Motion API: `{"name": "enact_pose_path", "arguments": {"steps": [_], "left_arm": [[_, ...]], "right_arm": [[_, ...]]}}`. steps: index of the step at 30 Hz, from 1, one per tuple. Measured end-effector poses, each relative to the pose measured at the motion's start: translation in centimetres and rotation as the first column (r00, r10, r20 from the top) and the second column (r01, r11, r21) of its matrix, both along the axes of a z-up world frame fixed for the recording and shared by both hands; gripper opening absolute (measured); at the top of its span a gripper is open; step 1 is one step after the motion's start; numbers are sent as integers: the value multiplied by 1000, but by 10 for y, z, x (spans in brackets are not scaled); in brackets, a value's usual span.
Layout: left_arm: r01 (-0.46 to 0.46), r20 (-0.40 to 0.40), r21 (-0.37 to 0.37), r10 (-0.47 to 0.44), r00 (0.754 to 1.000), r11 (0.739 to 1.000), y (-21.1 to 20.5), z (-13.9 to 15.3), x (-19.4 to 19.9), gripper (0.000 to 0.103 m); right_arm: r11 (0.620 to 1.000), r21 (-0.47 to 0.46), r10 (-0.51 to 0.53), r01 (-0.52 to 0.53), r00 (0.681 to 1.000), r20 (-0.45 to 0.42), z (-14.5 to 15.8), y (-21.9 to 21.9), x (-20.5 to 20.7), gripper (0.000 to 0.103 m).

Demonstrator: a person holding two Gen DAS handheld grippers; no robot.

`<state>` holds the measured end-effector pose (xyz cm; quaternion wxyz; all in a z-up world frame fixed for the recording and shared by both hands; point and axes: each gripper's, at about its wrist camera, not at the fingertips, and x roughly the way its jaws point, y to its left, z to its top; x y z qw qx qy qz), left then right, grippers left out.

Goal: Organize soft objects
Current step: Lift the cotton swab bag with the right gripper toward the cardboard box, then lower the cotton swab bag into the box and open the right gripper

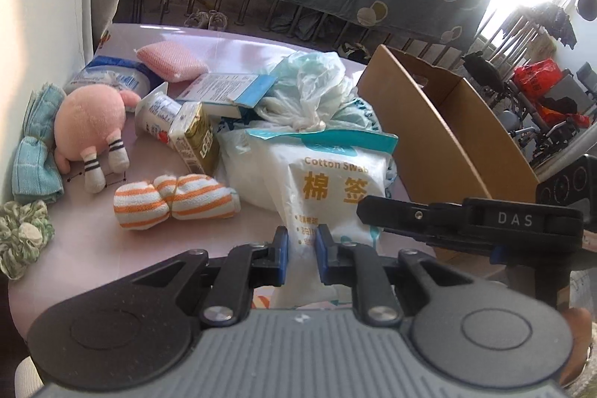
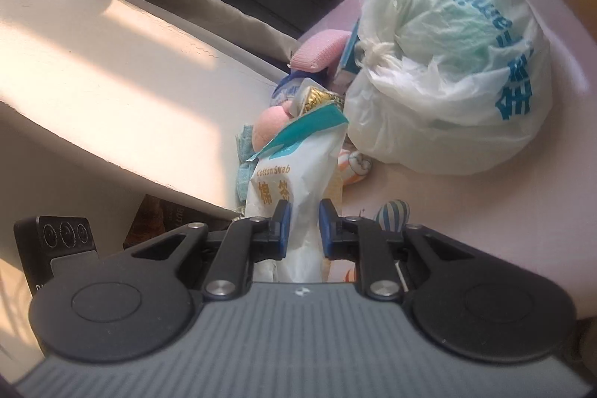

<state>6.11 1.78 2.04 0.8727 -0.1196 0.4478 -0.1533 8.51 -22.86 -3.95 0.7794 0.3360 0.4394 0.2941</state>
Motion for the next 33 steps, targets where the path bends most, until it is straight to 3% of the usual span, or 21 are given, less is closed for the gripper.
{"name": "enact_pose_path", "arguments": {"steps": [7, 11, 14, 18, 23, 30, 33], "left_arm": [[118, 113, -26, -114, 987, 993, -77, 71, 61, 16], [182, 100, -26, -179, 979, 983, -140, 82, 114, 17], [218, 61, -9, -217, 974, 976, -192, 74, 158, 17], [244, -27, 41, -243, 970, 969, -254, 47, 215, 17], [250, -96, 110, -240, 966, 962, -301, 10, 264, 18], [250, -146, 147, -229, 962, 957, -306, -16, 290, 37], [261, -122, 161, -243, 962, 952, -301, -10, 287, 39]], "right_arm": [[997, 21, -76, 74, 983, 166, 88, -74, 32, 15], [989, 7, -144, 145, 971, 193, 117, -139, 64, 15], [981, -14, -190, 195, 965, 183, 123, -192, 98, 15], [972, -38, -226, 231, 968, 104, 102, -253, 152, 15], [969, -66, -238, 237, 971, -12, 52, -299, 221, 15], [977, -100, -204, 191, 968, -144, -21, -306, 288, 15], [971, -186, -189, 150, 959, -210, -55, -294, 301, 16]]}}
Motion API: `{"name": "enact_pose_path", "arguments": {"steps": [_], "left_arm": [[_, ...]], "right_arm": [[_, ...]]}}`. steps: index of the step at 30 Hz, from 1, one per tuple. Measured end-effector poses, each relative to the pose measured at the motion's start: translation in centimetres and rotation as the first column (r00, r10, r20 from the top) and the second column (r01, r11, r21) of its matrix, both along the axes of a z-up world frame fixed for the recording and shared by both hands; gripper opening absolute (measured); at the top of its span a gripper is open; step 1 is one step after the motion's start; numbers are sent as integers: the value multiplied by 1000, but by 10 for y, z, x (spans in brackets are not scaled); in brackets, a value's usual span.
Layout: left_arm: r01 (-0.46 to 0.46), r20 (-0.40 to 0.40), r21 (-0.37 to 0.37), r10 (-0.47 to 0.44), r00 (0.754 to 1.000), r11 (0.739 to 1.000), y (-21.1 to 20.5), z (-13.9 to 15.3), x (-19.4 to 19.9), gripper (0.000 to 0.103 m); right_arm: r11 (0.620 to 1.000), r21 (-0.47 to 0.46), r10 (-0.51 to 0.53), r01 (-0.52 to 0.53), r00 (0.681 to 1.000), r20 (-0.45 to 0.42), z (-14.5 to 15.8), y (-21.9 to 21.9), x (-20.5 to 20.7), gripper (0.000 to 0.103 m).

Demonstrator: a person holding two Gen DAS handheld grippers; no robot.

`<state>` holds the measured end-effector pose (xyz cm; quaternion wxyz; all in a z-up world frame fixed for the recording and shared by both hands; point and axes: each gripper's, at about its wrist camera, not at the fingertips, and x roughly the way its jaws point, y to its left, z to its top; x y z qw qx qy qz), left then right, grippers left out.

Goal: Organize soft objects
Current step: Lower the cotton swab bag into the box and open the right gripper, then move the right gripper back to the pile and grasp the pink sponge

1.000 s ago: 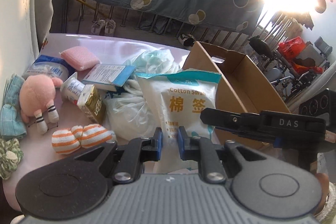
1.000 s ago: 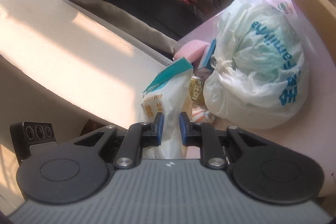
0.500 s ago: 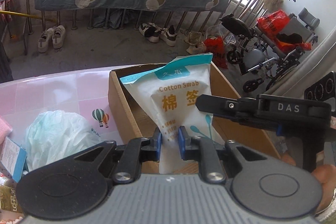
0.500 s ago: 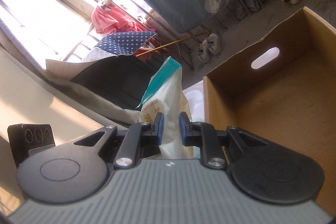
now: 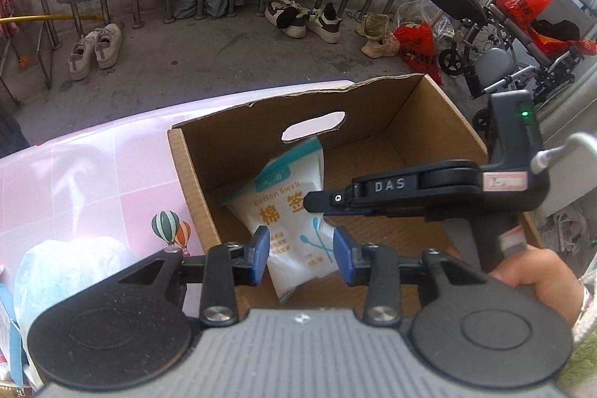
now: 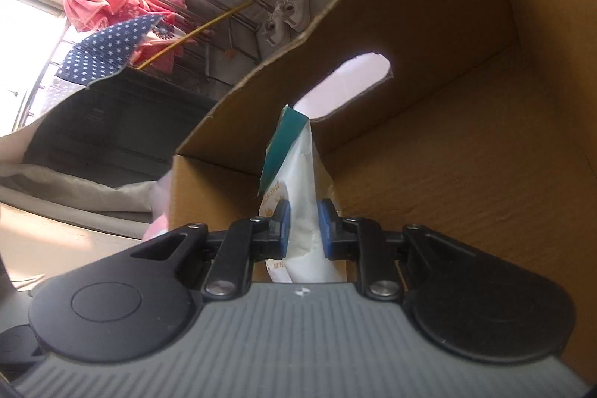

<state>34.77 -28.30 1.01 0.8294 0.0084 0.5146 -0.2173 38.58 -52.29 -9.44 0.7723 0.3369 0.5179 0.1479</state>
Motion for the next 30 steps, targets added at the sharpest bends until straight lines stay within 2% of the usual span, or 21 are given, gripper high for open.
{"name": "enact_pose_path", "arguments": {"steps": [4, 10, 13, 14, 17, 20, 23, 27, 30], "left_arm": [[0, 28, 10, -1, 1000, 1000, 6, 7, -2, 41], [-41, 29, -34, 42, 999, 999, 27, 14, 0, 47], [-73, 14, -50, 74, 997, 996, 41, 16, 0, 50], [-83, 11, -61, 83, 996, 995, 46, 17, -1, 51], [-123, 16, -96, 125, 992, 988, 67, 25, -8, 59], [-163, 32, -122, 168, 985, 979, 91, 39, -22, 63], [-189, 68, -120, 198, 978, 975, 115, 55, -47, 66], [-219, 163, -57, 226, 960, 974, 145, 76, -93, 80], [-248, 246, -17, 245, 938, 969, 170, 87, -131, 86]], "right_arm": [[999, 3, -46, 46, 996, -76, -33, 5, 3, 15], [994, 57, -83, 89, 992, -96, -45, 16, -2, 18], [995, 31, -94, 97, 990, -105, -38, 17, -6, 25], [993, 37, -105, 109, 988, -113, -34, 16, -10, 33], [990, 12, -141, 142, 986, -92, -16, 10, -19, 51], [985, -5, -174, 174, 984, -46, 11, -1, -34, 52], [979, 20, -204, 204, 979, 26, 44, -12, -56, 52], [976, 60, -217, 210, 965, 147, 94, -14, -90, 52], [977, 95, -205, 189, 955, 214, 126, -3, -111, 52]]}}
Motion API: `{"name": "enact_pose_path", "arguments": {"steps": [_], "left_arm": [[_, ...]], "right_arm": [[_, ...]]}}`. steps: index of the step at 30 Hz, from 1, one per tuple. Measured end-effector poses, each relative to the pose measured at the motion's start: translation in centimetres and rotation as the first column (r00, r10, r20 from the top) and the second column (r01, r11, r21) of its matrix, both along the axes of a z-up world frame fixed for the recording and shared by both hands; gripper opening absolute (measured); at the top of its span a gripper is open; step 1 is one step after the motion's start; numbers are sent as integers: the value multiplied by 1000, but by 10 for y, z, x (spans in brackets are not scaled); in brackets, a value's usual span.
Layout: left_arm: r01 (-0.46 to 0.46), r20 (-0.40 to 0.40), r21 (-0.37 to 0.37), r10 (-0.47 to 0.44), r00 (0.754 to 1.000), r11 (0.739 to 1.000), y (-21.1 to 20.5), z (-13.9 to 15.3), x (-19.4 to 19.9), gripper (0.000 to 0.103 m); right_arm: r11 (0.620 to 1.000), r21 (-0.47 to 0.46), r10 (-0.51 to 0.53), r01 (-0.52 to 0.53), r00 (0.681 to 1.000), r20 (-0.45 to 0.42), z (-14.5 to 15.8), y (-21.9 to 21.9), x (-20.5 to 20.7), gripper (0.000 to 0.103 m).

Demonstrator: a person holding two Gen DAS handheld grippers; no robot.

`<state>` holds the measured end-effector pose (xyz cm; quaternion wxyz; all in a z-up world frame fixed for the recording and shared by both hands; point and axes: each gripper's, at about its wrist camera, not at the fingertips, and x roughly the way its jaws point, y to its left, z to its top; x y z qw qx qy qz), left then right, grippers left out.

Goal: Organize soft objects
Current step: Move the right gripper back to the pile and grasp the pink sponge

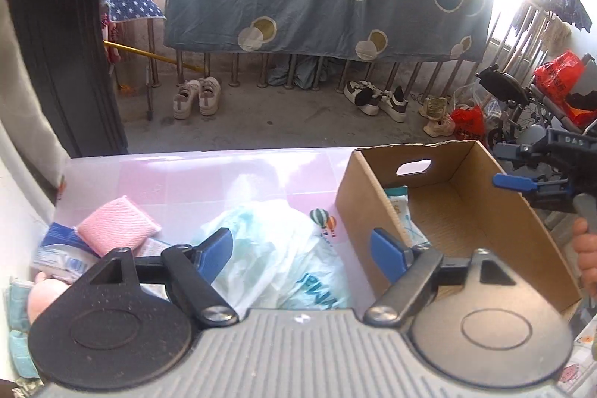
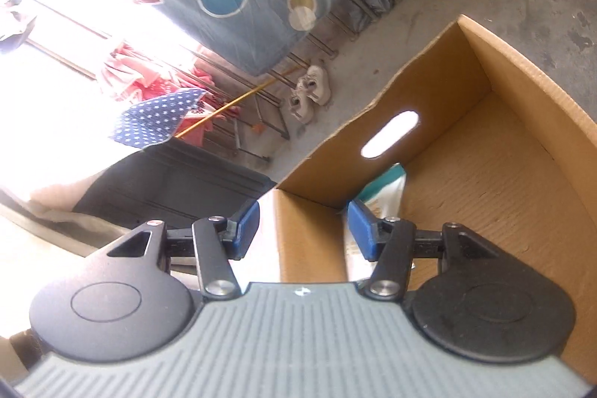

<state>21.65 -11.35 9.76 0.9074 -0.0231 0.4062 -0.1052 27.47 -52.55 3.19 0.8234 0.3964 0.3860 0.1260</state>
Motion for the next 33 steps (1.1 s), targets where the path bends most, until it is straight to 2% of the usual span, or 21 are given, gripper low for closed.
{"name": "enact_pose_path", "arguments": {"steps": [1, 4, 9, 14, 17, 20, 23, 25, 29, 33], "left_arm": [[-14, 13, 7, 14, 1000, 1000, 12, 2, -13, 89], [-65, 14, 5, 65, 998, 998, 48, -1, -45, 91], [-153, -15, -2, 153, 988, 988, 104, -20, -83, 91], [-238, -37, -44, 236, 971, 970, 148, -41, -104, 91], [-285, 0, -49, 285, 958, 957, 164, -48, -104, 91], [-327, 46, -31, 328, 943, 945, 173, -50, -88, 91], [-351, 68, -12, 351, 934, 936, 179, -52, -58, 89], [-352, 70, 4, 351, 934, 936, 183, -52, -29, 88], [-338, 12, 52, 338, 941, 940, 190, -60, 44, 83], [-314, -91, 100, 323, 942, 944, 194, -81, 113, 82]], "right_arm": [[1000, 3, 12, -12, 1000, 21, 9, 2, -11, 52], [998, -4, 70, -70, 996, 54, 30, 24, -33, 52], [977, 10, 211, -212, 976, 52, 42, 94, -46, 52], [927, -12, 376, -376, 925, 51, 40, 179, -45, 54], [886, -19, 463, -463, 886, 40, 35, 226, -36, 56], [854, -7, 520, -520, 854, 19, 25, 269, -17, 57], [844, 57, 535, -533, 845, -15, 11, 306, 14, 58], [857, 116, 510, -501, 859, -57, -5, 323, 43, 58], [877, 182, 471, -445, 870, -145, -42, 353, 99, 58], [908, 220, 408, -358, 875, -262, -84, 367, 141, 58]]}}
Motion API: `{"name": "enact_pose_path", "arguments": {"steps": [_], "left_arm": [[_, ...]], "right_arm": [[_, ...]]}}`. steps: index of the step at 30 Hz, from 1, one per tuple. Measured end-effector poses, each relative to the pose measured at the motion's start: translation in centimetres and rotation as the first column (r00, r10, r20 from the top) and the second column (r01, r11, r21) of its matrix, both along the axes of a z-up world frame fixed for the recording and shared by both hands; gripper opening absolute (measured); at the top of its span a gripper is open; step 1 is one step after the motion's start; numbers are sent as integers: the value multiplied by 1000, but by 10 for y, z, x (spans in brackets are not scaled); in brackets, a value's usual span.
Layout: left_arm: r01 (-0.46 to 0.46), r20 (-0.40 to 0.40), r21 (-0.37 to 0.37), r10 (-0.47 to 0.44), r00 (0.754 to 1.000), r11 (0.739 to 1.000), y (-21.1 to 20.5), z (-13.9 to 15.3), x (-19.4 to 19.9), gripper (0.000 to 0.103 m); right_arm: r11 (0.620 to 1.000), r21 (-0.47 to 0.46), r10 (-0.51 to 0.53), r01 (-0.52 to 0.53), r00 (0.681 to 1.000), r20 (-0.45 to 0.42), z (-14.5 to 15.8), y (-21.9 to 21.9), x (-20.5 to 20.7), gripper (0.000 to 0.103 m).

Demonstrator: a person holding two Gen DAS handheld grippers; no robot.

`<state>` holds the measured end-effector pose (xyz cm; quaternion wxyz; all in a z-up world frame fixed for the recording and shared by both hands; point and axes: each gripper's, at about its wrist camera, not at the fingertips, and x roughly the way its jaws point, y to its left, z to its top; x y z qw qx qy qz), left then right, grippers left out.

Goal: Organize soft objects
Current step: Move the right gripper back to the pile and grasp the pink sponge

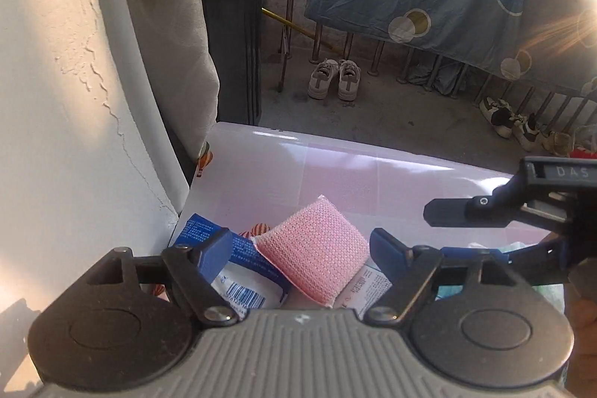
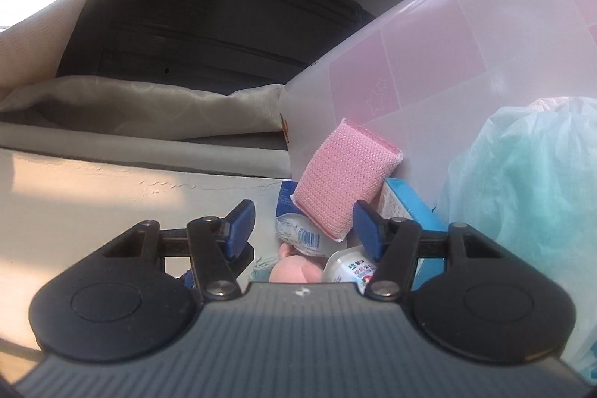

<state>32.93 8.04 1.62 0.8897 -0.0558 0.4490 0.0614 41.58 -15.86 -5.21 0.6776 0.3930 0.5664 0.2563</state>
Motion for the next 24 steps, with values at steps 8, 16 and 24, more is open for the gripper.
{"name": "enact_pose_path", "arguments": {"steps": [8, 16, 24], "left_arm": [[27, -163, 112, -8, 987, 993, 2, -55, 82, 83], [14, -248, 31, -6, 969, 999, 12, -73, 95, 82], [48, -298, -67, -66, 952, 997, 4, -76, 78, 74]], "right_arm": [[1000, 10, -27, 28, 994, -110, -45, 9, 43, 58], [1000, 6, -3, 4, 987, -160, -72, 15, 58, 58], [999, 32, 44, -39, 977, -208, -90, 32, 66, 58]]}}
